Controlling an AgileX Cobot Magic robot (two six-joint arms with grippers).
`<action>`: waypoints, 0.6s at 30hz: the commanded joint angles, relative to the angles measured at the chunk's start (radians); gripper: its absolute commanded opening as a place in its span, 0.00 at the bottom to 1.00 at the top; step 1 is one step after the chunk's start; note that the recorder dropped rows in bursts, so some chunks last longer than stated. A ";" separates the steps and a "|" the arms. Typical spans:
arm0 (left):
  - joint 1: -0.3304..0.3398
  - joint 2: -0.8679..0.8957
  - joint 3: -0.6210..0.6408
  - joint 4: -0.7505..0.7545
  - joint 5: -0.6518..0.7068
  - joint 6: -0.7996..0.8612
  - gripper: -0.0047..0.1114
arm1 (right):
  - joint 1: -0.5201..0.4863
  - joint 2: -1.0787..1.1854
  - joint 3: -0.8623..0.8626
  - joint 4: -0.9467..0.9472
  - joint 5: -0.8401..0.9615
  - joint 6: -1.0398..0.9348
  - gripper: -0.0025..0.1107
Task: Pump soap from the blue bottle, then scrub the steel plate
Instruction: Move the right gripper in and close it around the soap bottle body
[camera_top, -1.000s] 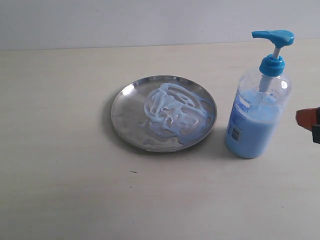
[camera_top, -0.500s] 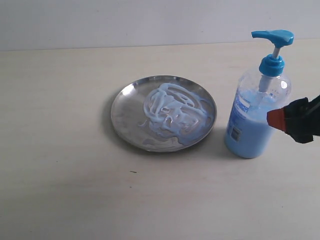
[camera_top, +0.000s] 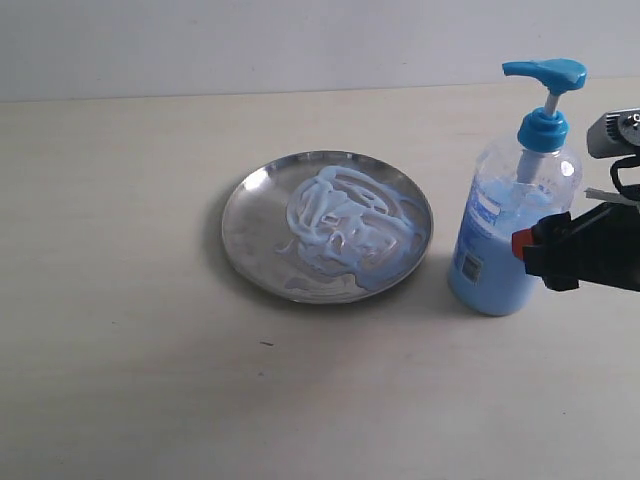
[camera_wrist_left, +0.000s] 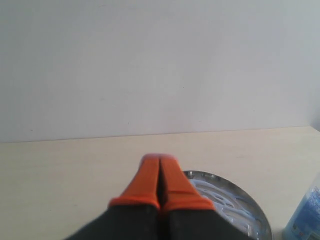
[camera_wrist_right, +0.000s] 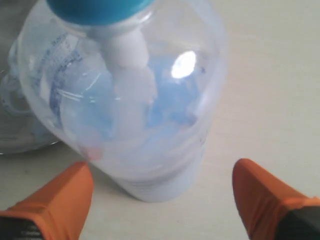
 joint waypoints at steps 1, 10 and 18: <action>-0.006 0.007 -0.006 -0.006 -0.010 -0.003 0.04 | 0.003 0.004 0.008 0.023 -0.031 0.014 0.69; -0.006 0.009 0.000 -0.006 -0.004 -0.003 0.04 | 0.003 0.013 0.008 0.059 -0.039 0.011 0.69; -0.006 0.020 0.000 -0.006 -0.004 -0.003 0.04 | 0.110 0.013 0.036 0.080 -0.146 0.008 0.76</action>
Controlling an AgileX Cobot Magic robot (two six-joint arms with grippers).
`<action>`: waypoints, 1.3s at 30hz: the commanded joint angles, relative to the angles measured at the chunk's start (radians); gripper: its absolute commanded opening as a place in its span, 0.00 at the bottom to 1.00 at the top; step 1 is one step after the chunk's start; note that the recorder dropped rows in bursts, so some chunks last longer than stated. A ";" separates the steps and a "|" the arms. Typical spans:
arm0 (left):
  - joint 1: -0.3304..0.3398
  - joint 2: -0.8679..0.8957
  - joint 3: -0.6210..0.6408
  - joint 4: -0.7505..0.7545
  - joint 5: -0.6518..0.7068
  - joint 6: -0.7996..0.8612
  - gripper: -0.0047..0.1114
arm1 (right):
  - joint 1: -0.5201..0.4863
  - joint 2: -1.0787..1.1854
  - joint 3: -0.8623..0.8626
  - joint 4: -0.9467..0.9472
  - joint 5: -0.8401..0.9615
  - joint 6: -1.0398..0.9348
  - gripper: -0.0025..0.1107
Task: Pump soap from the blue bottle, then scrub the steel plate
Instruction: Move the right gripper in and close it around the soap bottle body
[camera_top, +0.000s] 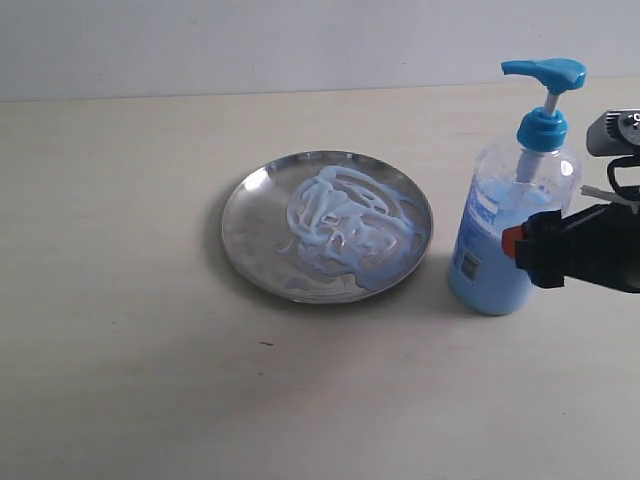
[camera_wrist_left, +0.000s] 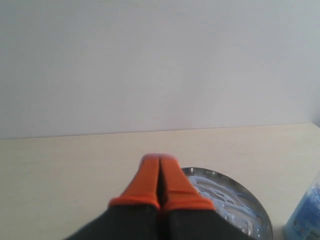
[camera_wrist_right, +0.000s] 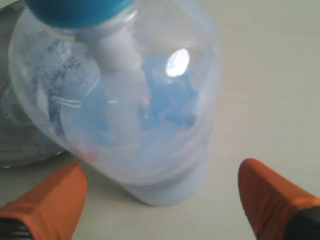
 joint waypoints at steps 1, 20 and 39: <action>-0.006 0.009 0.000 -0.006 -0.004 -0.003 0.04 | 0.080 0.001 0.031 0.007 -0.120 -0.002 0.76; -0.006 0.009 0.000 -0.006 -0.004 -0.003 0.04 | 0.137 0.223 0.045 -0.472 -0.487 0.539 0.82; -0.006 0.009 0.000 -0.006 -0.004 -0.003 0.04 | 0.137 0.430 0.045 -0.436 -0.820 0.539 0.66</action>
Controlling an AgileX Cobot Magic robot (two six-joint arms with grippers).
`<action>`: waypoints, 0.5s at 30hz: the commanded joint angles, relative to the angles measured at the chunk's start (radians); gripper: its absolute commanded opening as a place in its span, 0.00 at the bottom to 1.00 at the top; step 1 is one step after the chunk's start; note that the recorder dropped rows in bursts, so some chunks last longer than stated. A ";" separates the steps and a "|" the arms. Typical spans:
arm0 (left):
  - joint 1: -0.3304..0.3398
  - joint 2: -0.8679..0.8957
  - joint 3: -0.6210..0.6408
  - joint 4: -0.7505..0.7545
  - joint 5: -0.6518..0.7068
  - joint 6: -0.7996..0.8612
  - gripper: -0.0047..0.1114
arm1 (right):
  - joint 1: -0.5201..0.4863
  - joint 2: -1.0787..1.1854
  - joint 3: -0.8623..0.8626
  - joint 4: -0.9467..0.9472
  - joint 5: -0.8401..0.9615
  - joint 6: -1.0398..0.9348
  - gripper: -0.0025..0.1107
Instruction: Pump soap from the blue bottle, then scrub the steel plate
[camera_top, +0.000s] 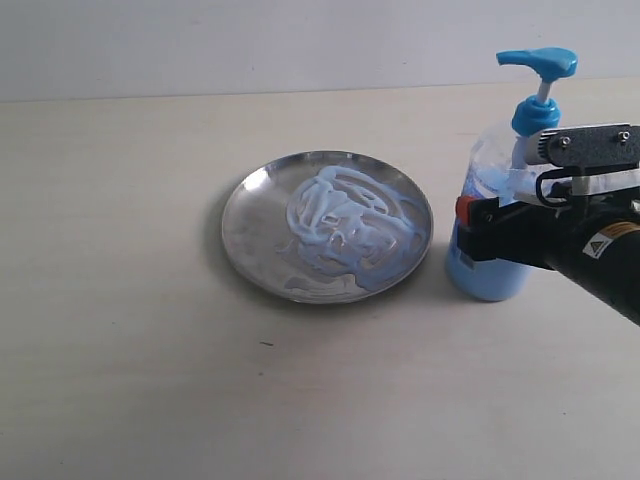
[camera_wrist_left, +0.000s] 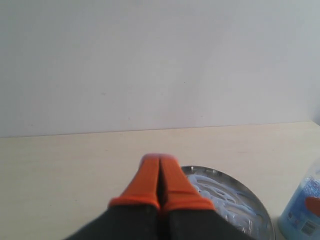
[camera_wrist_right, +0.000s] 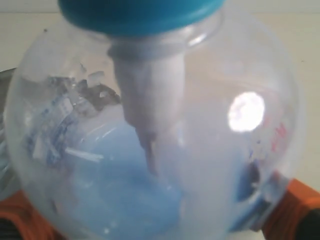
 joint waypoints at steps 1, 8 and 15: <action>-0.006 0.003 0.000 -0.006 -0.004 -0.003 0.04 | 0.001 0.036 0.006 0.017 -0.098 0.001 0.63; -0.006 0.003 0.000 -0.006 -0.004 -0.003 0.04 | 0.001 0.095 0.006 0.017 -0.162 0.001 0.54; -0.006 0.003 0.000 -0.006 -0.004 -0.003 0.04 | 0.001 0.106 0.006 0.017 -0.210 0.007 0.54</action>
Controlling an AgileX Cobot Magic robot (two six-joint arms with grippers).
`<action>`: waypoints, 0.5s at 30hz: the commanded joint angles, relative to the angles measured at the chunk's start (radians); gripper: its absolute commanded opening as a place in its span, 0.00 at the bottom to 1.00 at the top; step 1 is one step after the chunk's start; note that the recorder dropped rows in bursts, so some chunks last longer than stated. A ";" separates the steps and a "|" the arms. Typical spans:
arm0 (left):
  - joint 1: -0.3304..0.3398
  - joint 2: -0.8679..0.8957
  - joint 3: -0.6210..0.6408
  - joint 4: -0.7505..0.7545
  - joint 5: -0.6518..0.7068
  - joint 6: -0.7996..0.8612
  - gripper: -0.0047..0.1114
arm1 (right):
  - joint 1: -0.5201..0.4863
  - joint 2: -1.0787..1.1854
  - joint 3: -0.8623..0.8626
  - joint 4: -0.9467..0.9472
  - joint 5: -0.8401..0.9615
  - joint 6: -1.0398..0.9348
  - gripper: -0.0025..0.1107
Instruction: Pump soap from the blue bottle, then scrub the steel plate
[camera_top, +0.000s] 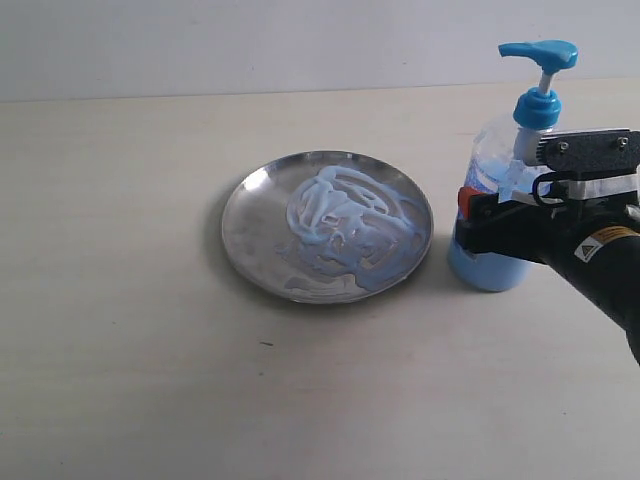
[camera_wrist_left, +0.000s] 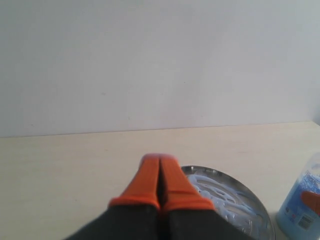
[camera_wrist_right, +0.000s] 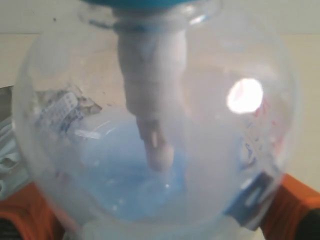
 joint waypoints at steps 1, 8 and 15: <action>-0.006 0.003 0.000 -0.006 -0.004 -0.003 0.04 | 0.000 0.009 0.003 0.005 -0.043 -0.008 0.54; -0.006 0.003 0.000 -0.006 -0.004 -0.003 0.04 | 0.000 0.009 -0.030 0.005 -0.049 -0.012 0.51; -0.006 0.003 0.000 -0.006 -0.004 -0.003 0.04 | 0.000 0.009 -0.039 -0.005 -0.057 -0.014 0.24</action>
